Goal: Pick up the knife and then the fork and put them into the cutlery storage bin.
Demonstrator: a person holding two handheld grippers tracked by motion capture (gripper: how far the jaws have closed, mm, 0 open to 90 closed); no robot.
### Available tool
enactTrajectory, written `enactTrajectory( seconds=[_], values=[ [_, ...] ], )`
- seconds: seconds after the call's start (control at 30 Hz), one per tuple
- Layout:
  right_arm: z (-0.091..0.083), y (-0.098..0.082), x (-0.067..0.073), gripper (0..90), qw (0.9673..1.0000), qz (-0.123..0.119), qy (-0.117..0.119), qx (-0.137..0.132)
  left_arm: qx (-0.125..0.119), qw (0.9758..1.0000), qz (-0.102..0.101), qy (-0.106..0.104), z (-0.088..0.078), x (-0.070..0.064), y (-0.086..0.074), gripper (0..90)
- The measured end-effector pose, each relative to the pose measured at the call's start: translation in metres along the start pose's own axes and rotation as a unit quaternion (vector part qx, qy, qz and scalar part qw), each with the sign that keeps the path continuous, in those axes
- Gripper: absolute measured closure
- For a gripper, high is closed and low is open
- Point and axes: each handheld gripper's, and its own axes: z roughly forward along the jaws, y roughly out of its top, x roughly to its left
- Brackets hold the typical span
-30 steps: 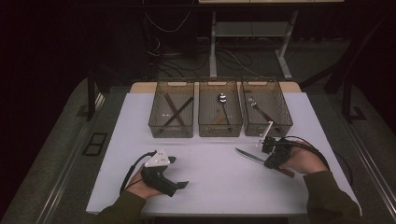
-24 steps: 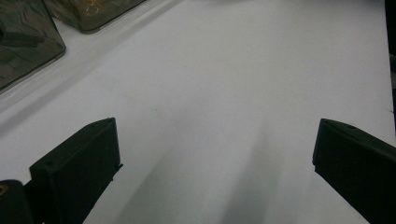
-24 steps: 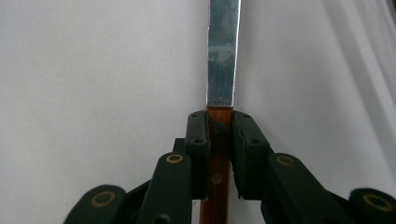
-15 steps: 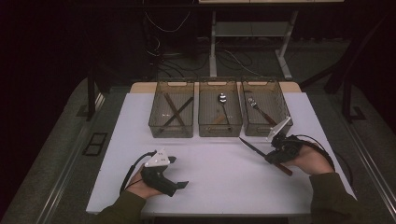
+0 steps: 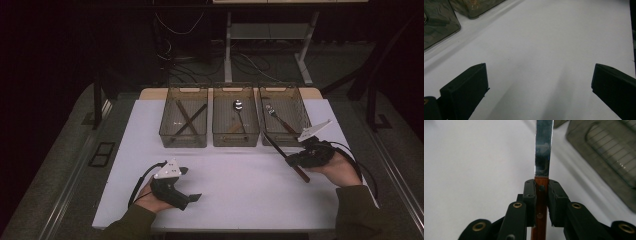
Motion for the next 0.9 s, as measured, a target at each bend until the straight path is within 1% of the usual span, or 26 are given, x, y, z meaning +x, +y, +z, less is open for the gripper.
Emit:
enactTrajectory(
  seconds=[0.07, 0.1, 0.23, 0.37, 0.5, 0.6, 0.67, 0.73, 0.9],
  values=[
    [-0.003, -0.001, -0.002, 77.8, 0.9998, 0.009, -0.001, -0.017, -0.004, 1.0000, -0.005, 0.001, 0.000, 0.000, 0.000, 0.4],
    [-0.005, -0.002, -0.003, 77.8, 0.9995, 0.013, -0.005, -0.027, -0.003, 1.0000, -0.003, 0.001, 0.000, 0.000, 0.000, 0.4],
    [-0.011, -0.004, -0.008, 77.8, 0.9974, 0.030, -0.021, -0.062, -0.009, 0.9999, -0.012, 0.001, -0.002, 0.002, 0.000, 0.4],
    [-0.019, -0.005, -0.010, 77.8, 0.9940, 0.041, -0.040, -0.094, -0.012, 0.9998, -0.017, 0.000, -0.002, 0.002, 0.000, 0.4],
    [-0.026, -0.005, -0.012, 77.8, 0.9897, 0.054, -0.047, -0.124, -0.011, 0.9998, -0.015, 0.000, -0.002, 0.002, 0.000, 0.4],
    [-0.029, -0.005, -0.013, 77.8, 0.9870, 0.059, -0.052, -0.140, -0.010, 0.9998, -0.015, -0.001, -0.002, 0.002, 0.000, 0.4],
    [-0.032, -0.005, -0.014, 77.8, 0.9854, 0.064, -0.058, -0.146, -0.011, 0.9998, -0.015, -0.001, -0.002, 0.001, 0.000, 0.4],
    [-0.035, -0.003, -0.015, 77.8, 0.9830, 0.069, -0.064, -0.158, -0.010, 0.9998, -0.014, -0.001, -0.002, 0.002, 0.000, 0.4],
    [-0.042, 0.003, -0.020, 77.7, 0.9795, 0.072, -0.077, -0.172, -0.009, 0.9998, -0.017, -0.001, 0.000, 0.002, 0.000, 0.4]
  ],
)
